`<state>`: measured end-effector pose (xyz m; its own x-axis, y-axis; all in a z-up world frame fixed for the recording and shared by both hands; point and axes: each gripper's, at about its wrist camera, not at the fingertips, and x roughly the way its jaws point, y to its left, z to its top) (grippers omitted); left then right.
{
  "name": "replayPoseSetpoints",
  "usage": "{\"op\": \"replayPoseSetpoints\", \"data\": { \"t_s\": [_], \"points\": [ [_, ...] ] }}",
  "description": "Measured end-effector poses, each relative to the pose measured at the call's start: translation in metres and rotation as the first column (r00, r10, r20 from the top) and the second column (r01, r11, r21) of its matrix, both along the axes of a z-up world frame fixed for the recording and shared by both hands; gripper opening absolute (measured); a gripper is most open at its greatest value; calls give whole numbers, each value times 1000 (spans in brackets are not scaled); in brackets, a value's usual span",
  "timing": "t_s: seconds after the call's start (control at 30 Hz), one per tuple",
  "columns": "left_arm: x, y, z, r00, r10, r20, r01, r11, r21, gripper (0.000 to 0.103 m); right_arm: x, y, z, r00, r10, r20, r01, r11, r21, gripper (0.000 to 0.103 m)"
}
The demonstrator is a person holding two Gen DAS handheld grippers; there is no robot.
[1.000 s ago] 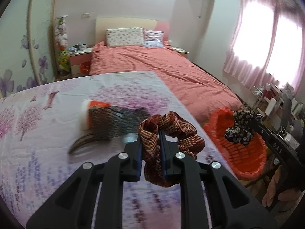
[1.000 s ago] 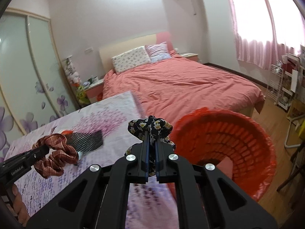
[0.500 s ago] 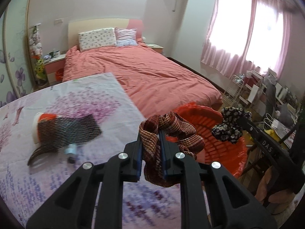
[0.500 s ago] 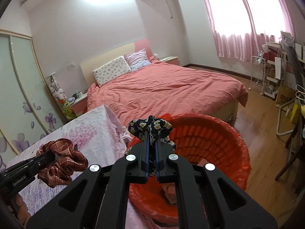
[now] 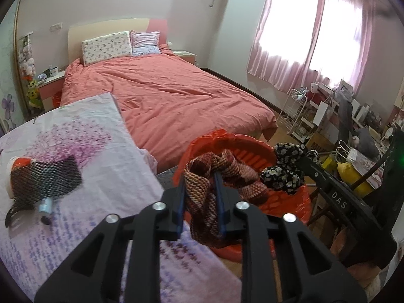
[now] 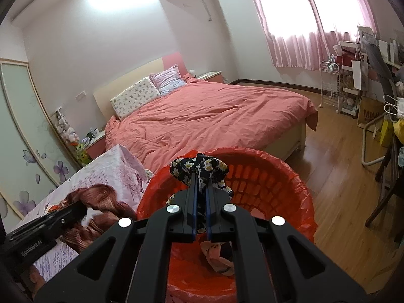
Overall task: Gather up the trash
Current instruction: 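Carry both cloths in both grippers over the orange basket, then open both grippers to drop the cloths into the basket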
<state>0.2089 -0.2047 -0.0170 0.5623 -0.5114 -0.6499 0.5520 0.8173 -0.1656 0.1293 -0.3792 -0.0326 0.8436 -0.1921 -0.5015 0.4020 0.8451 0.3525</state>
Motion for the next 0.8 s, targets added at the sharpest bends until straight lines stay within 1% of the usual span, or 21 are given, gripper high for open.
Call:
{"op": "replayPoseSetpoints", "data": {
  "t_s": [0.03,0.13,0.17,0.23,0.3,0.37,0.4,0.47,0.5,0.53,0.7,0.8],
  "points": [
    [0,-3,-1,1000,0,1,0,1000,3,26,1,-2,-1,1000,0,-2,0,1000,7,6],
    [3,-13,-8,1000,-7,-10,7,1000,20,33,4,-9,-6,1000,-5,-12,5,999,33,14],
    [4,-15,-11,1000,-9,-16,9,1000,25,37,4,-10,-7,1000,-5,-16,6,999,36,16],
    [5,-16,-15,1000,-11,-23,11,999,30,41,4,-10,-11,1000,-8,-26,9,999,38,24],
    [5,-13,-19,1000,-5,-26,6,999,40,43,4,-9,-14,999,-9,-35,10,999,35,28],
    [7,-10,-22,1000,5,-29,-3,999,49,45,4,-7,-15,999,-8,-44,9,1000,30,28],
    [8,-6,-23,999,13,-31,-11,998,54,46,4,-7,-15,999,-7,-46,9,1000,27,28],
    [11,5,-26,999,36,-32,-33,997,64,48,5,-5,-14,999,-6,-49,7,1000,20,33],
    [12,9,-27,999,44,-30,-42,997,67,49,5,-3,-13,999,-5,-49,6,1000,15,39],
    [13,15,-27,998,57,-28,-55,996,73,50,5,0,-11,999,-3,-47,3,1000,7,41],
    [15,47,-26,994,113,2,-113,988,101,56,10,15,-7,998,32,-57,-33,999,-20,41],
    [17,69,-26,989,144,21,-146,982,123,58,12,26,-4,997,52,-60,-54,998,-35,46]
  ]
}}
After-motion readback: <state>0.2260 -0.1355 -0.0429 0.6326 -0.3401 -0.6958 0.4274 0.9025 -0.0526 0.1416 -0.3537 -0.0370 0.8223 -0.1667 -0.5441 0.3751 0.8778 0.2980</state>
